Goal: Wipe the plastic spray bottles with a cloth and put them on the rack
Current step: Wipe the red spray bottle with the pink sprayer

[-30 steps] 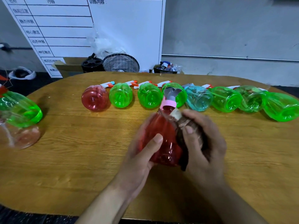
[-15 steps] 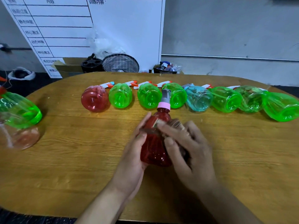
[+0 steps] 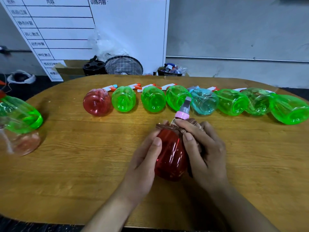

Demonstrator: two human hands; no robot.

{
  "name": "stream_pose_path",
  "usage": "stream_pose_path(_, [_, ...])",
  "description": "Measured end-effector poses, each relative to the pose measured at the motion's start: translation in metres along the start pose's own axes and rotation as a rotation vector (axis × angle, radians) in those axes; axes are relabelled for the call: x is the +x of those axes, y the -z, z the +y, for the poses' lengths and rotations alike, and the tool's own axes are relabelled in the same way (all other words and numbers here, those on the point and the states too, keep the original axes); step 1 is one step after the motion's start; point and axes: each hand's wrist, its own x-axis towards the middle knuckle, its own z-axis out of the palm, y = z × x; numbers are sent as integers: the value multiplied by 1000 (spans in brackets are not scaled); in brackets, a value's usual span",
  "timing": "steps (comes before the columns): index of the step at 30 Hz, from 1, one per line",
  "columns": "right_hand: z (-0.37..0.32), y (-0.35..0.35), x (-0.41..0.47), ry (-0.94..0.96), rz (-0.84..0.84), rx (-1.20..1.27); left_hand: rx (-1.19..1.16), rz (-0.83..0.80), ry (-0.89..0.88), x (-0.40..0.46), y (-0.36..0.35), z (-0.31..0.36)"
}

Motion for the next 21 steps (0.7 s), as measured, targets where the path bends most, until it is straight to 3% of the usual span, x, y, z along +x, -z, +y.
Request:
stream_pose_path(3, [1,-4,-5,-39,-17,-9,-11,-21,2,0,0,0])
stream_pose_path(9, [-14,-16,-26,291,-215,-100,-113,86,-22,7,15,0])
stream_pose_path(12, [-13,-17,-26,352,-248,-87,-136,75,-37,9,13,6])
stream_pose_path(15, [-7,-11,-20,258,-157,-65,-62,76,-55,8,11,4])
stream_pose_path(21, [8,-2,-2,-86,9,20,96,-70,-71,-1,-5,1])
